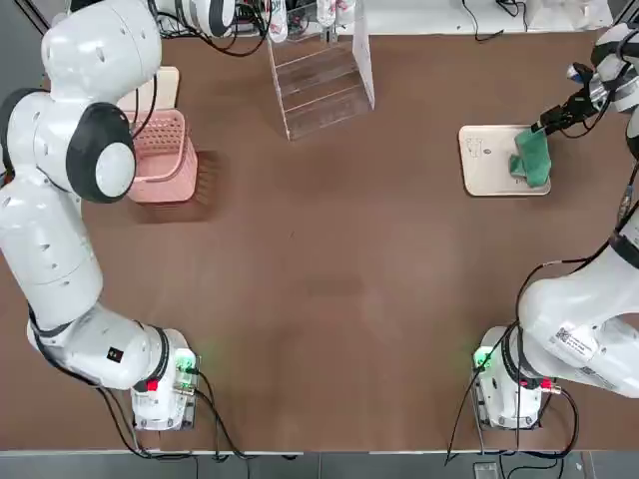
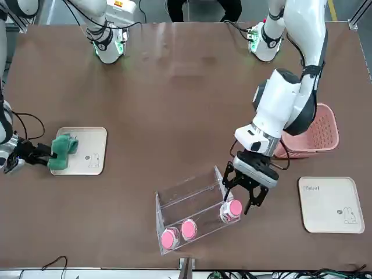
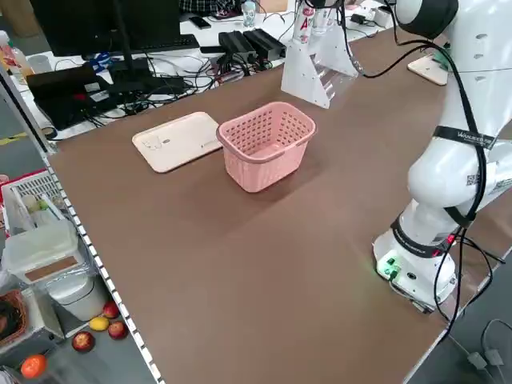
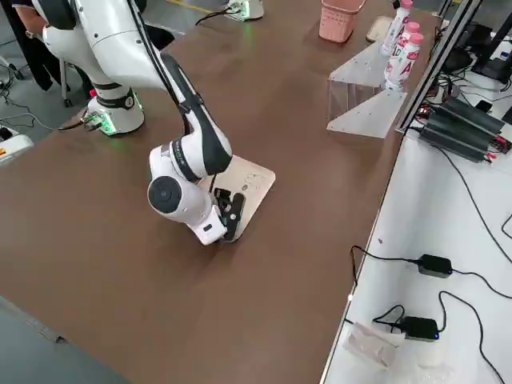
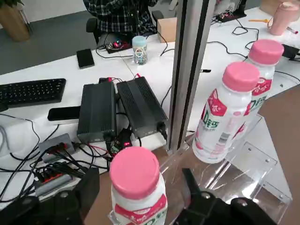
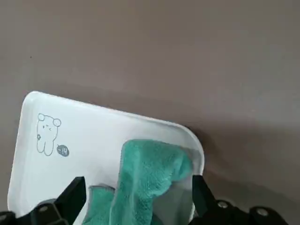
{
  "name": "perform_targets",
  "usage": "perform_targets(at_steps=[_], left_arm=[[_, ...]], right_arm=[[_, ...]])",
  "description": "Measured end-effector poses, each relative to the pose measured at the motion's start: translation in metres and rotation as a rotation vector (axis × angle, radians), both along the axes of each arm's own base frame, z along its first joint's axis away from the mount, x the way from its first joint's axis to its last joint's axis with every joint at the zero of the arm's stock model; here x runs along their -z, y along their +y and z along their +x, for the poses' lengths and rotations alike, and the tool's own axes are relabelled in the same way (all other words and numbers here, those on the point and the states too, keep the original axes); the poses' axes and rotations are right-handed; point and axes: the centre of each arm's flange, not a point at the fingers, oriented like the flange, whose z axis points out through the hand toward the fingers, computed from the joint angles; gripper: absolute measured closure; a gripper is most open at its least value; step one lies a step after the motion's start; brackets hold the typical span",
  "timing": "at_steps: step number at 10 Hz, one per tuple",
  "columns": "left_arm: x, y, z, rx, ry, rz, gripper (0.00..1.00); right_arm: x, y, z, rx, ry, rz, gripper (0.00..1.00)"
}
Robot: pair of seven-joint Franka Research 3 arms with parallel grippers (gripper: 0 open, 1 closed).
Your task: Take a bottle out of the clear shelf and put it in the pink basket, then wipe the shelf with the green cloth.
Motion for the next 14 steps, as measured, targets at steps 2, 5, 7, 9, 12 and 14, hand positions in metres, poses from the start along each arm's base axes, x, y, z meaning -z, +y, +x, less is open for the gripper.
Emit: perform_targets(at_steps=[2, 5, 7, 9, 12, 14], left_arm=[[-0.002, 0.001, 0.0, -0.001, -0.002, -0.001, 0.23], [-0.012, 0.003, -0.002, -0.003, -0.015, -0.005, 0.24], [-0.012, 0.003, -0.002, -0.003, -0.016, -0.005, 0.26], [-0.012, 0.003, -0.002, -0.002, -0.015, -0.005, 0.29], [-0.011, 0.002, -0.002, -0.002, -0.014, -0.005, 0.36], [-0.012, 0.002, -0.002, -0.002, -0.015, -0.005, 0.36]], right_arm=[[0.008, 0.011, -0.003, -0.01, 0.02, 0.014, 0.0], [0.009, 0.014, -0.001, -0.012, 0.017, 0.01, 0.19], [0.009, 0.015, -0.001, -0.014, 0.016, 0.01, 0.5], [0.009, 0.015, -0.001, -0.033, 0.006, 0.008, 0.66], [0.01, 0.015, -0.001, -0.099, -0.031, 0.0, 0.84], [0.012, 0.018, -0.001, -0.119, -0.036, 0.004, 0.95]])
